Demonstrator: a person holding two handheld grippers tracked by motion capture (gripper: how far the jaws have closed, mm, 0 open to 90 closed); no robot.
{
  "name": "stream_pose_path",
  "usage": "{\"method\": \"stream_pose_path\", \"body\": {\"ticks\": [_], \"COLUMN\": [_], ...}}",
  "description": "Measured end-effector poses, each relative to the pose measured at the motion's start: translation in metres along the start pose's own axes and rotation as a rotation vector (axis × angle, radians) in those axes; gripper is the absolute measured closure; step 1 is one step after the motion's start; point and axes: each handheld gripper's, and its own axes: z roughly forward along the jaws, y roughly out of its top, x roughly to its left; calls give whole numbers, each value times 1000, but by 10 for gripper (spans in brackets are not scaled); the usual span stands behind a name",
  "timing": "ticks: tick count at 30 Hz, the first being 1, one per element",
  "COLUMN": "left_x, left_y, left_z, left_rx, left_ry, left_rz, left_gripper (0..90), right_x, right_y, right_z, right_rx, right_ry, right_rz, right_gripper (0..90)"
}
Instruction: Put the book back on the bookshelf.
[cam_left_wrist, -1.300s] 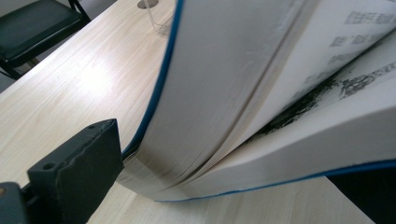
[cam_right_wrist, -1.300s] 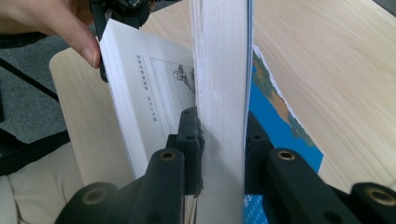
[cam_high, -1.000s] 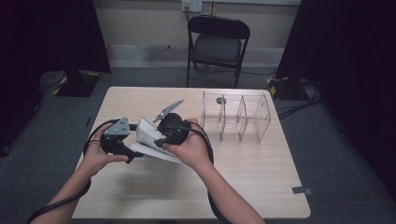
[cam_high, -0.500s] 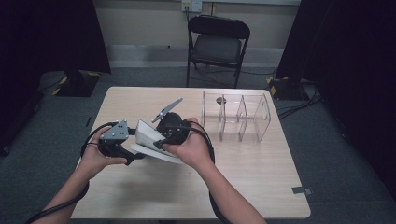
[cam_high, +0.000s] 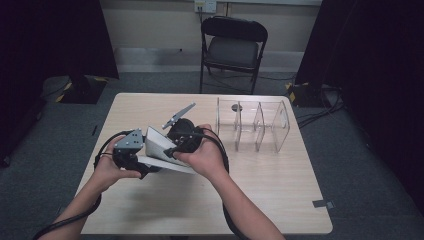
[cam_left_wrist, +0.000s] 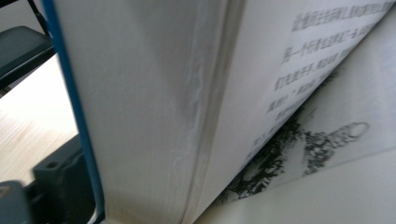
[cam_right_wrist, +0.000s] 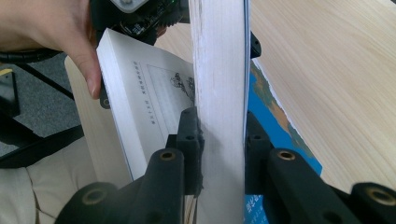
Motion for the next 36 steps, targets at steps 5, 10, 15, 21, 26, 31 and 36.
{"method": "stream_pose_path", "body": {"ticks": [5, 10, 15, 21, 26, 31, 36], "left_x": [-1, 0, 4, 5, 5, 5, 8], "left_y": [3, 2, -4, -1, 1, 6, 7], "left_z": [-1, -2, -3, -4, -3, -3, -4], "left_rx": [19, -14, -49, -31, -29, -8, -28], "left_ry": [-10, -45, -93, -101, -97, -90, -82], "left_rz": [33, 54, 25, 19, 23, 27, 23], "left_gripper": [122, 243, 382, 430, 463, 492, 517], "right_x": [-1, -3, -5, -6, -9, -13, -20], "right_y": [0, 0, 0, 1, -1, -6, -8], "right_z": [1, 0, -1, -1, -1, -4, -9], "right_rx": [-3, -1, 0, -6, -35, -75, -156], "right_ry": [10, 14, 26, 28, 33, 27, -24], "right_rz": [-9, -12, -21, -49, -49, -47, -18], "right_gripper": [747, 745, 738, 730, 707, 651, 490]}}
